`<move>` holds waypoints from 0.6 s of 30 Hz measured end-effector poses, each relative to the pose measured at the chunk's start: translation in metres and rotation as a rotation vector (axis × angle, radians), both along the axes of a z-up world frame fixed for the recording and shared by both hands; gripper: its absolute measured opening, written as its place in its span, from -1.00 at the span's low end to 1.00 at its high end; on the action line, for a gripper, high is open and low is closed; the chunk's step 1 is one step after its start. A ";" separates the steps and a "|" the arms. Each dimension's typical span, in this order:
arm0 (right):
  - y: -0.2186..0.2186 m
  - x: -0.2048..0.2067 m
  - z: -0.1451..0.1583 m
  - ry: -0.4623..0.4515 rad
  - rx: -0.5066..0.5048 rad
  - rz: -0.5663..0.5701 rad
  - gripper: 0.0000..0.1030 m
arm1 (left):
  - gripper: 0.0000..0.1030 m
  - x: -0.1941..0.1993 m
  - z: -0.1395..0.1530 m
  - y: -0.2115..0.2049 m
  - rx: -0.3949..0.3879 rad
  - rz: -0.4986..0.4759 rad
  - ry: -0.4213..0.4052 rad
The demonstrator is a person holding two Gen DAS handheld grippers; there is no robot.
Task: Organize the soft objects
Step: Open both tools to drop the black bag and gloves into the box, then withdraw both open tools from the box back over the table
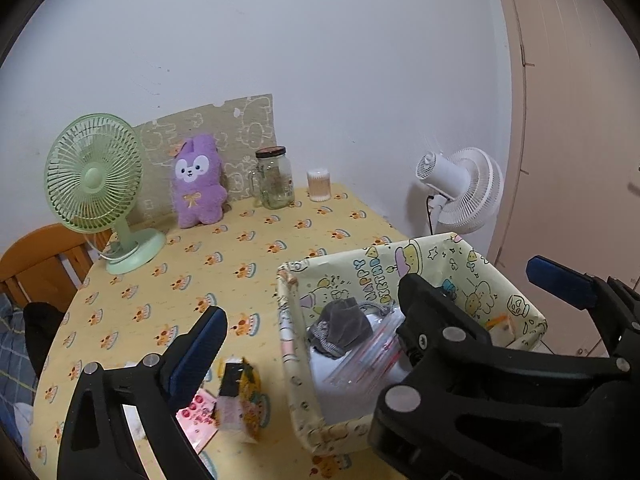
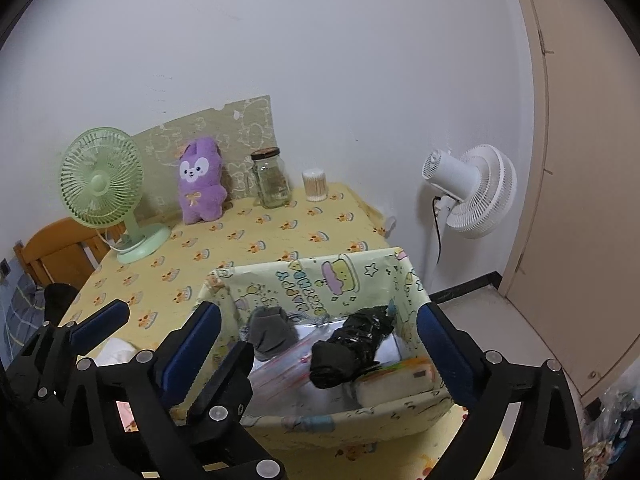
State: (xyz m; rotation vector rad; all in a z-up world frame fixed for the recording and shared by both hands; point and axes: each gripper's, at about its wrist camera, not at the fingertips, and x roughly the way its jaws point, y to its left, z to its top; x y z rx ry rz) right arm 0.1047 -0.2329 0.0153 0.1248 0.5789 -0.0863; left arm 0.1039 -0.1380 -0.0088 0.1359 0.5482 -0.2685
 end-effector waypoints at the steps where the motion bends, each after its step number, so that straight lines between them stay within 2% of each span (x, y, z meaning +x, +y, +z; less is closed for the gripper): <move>1: 0.003 -0.002 0.001 -0.004 -0.005 0.002 0.95 | 0.93 -0.002 0.001 0.004 -0.004 0.003 -0.001; 18: 0.066 -0.020 0.019 -0.039 -0.053 0.083 1.00 | 0.98 -0.028 0.012 0.064 -0.042 0.064 -0.033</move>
